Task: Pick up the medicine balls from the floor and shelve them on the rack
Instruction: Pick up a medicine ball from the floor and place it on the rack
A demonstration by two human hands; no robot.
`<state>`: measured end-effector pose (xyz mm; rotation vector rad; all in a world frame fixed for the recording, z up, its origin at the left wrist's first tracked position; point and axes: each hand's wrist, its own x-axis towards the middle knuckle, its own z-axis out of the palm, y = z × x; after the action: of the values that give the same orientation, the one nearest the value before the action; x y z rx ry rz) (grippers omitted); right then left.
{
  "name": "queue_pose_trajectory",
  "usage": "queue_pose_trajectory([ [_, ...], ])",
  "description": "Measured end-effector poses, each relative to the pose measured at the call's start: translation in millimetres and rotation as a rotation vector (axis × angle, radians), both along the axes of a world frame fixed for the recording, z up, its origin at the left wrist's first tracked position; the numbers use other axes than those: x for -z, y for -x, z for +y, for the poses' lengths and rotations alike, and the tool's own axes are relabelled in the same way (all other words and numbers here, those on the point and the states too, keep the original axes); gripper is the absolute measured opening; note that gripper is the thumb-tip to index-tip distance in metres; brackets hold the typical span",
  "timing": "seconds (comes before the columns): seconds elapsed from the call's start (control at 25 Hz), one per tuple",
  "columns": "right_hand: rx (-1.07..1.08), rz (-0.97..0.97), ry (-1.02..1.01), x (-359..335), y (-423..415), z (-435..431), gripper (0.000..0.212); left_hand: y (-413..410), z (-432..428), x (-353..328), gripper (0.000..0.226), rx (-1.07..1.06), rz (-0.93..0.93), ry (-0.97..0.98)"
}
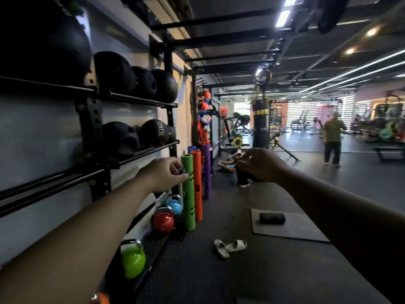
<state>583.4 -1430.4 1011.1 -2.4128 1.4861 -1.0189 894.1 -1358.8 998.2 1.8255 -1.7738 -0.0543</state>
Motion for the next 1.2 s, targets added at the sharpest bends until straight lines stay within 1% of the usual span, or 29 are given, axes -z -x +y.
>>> queue_pose_trajectory([
  [0.08, 0.060, 0.015, -0.012, 13.2, 56.8, 22.9, 0.025, 42.4, 8.0, 13.0, 0.043, 0.032, -0.007, -0.025],
  [0.2, 0.157, 0.054, -0.072, 38.2, 152.3, 66.1, 0.032, 118.8, 30.2, 46.3, 0.037, 0.093, -0.035, -0.080],
  [0.36, 0.238, 0.106, -0.160, 78.6, 270.1, 130.0, 0.047, 214.1, 71.7, 95.4, 0.036, 0.153, -0.045, -0.145],
  [0.48, 0.317, 0.113, -0.210, 105.2, 342.5, 180.7, 0.046, 267.5, 98.1, 122.0, 0.035, 0.212, -0.072, -0.209],
  [0.6, 0.428, 0.125, -0.233, 120.8, 397.2, 235.4, 0.046, 312.6, 122.2, 127.1, 0.038, 0.289, -0.090, -0.255],
  [0.72, 0.518, 0.121, -0.232, 121.5, 425.8, 295.8, 0.047, 356.6, 146.1, 118.6, 0.034, 0.394, -0.119, -0.249],
  [0.84, 0.629, 0.139, -0.226, 123.4, 437.8, 365.3, 0.049, 400.6, 177.7, 110.7, 0.032, 0.549, -0.119, -0.222],
  [0.92, 0.706, 0.157, -0.281, 127.4, 436.8, 407.0, 0.051, 419.5, 199.5, 108.2, 0.033, 0.647, -0.121, -0.231],
  [1.04, 0.767, 0.195, -0.338, 140.0, 430.1, 458.3, 0.051, 438.9, 228.6, 116.2, 0.038, 0.738, -0.157, -0.246],
  [1.2, 0.833, 0.159, -0.392, 162.5, 429.4, 526.5, 0.052, 476.0, 275.3, 132.5, 0.041, 0.872, -0.189, -0.251],
])
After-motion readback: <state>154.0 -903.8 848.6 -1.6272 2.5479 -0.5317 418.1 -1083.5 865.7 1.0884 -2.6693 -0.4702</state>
